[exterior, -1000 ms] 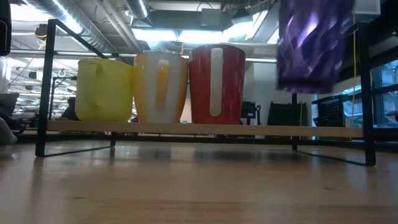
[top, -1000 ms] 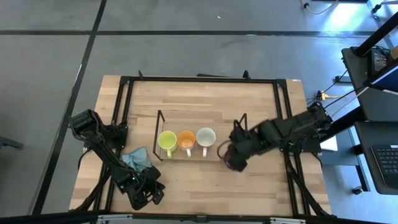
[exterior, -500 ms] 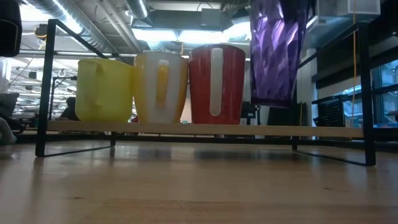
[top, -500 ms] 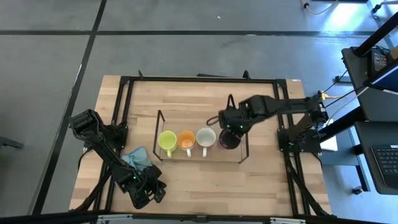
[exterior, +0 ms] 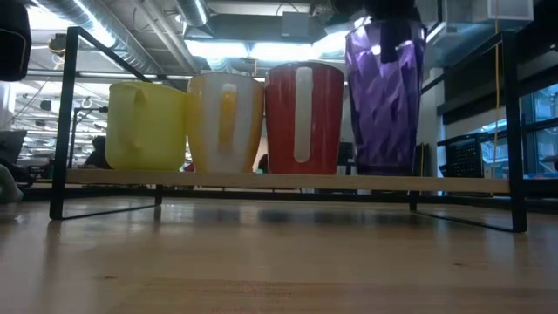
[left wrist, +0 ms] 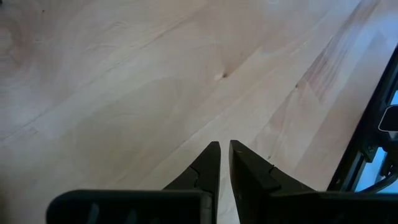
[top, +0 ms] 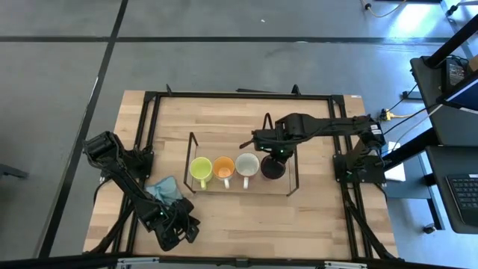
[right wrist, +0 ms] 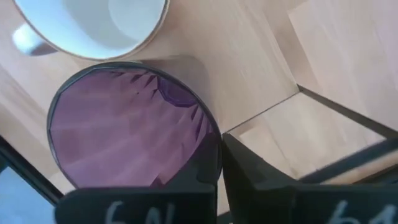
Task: Stack small to large cups/mugs on shelf
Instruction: Put the violet cup on the shelf
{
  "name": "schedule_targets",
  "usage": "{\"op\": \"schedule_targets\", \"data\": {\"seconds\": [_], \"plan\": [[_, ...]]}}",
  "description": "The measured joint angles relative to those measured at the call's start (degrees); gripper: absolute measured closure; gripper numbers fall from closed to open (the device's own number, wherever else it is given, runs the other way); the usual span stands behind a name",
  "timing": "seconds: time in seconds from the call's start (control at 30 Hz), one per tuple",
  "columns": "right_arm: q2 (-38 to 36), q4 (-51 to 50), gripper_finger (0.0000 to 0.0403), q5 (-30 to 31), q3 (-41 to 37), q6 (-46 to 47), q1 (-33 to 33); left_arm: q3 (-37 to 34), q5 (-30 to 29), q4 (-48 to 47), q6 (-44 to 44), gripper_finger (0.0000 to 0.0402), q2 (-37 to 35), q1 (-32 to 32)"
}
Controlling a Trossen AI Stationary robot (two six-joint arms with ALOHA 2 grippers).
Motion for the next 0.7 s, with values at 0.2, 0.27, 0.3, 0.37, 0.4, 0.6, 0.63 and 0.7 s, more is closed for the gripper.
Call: {"op": "schedule_targets", "data": {"seconds": [0.2,0.27,0.3,0.37,0.4,0.6,0.63,0.7], "plan": [[0.0,0.3,0.0386,0.4,0.0,-0.5,-0.2,0.0,0.0,-0.4,-1.0,0.0372,0.0,0.0],[0.0,-0.2,0.0384,0.4,0.0,-0.9,-0.3,0.0,0.0,-0.6,-1.0,0.0372,0.0,0.0],[0.0,-0.1,0.0382,0.5,0.0,-1.0,-0.4,0.0,0.0,-0.7,-1.0,0.0372,0.0,0.0],[0.0,0.0,0.0380,0.5,0.0,-1.0,-0.4,0.0,0.0,-0.8,-1.1,0.0372,0.0,0.0],[0.0,0.0,0.0378,0.5,0.0,-1.0,-0.4,0.0,-0.1,-0.8,-1.1,0.0372,0.0,0.0],[0.0,0.3,0.0368,0.5,-0.3,-1.0,-0.3,0.0,-0.1,-0.7,-1.1,0.0372,0.0,0.0],[-0.1,0.5,0.0366,0.2,-0.9,-1.0,-0.3,0.0,-0.1,-0.7,-1.2,0.0372,0.0,0.0],[0.0,0.4,0.0363,-1.2,-2.2,-0.3,-0.4,0.0,-0.1,-0.7,-1.2,0.0372,0.0,0.0]]}}
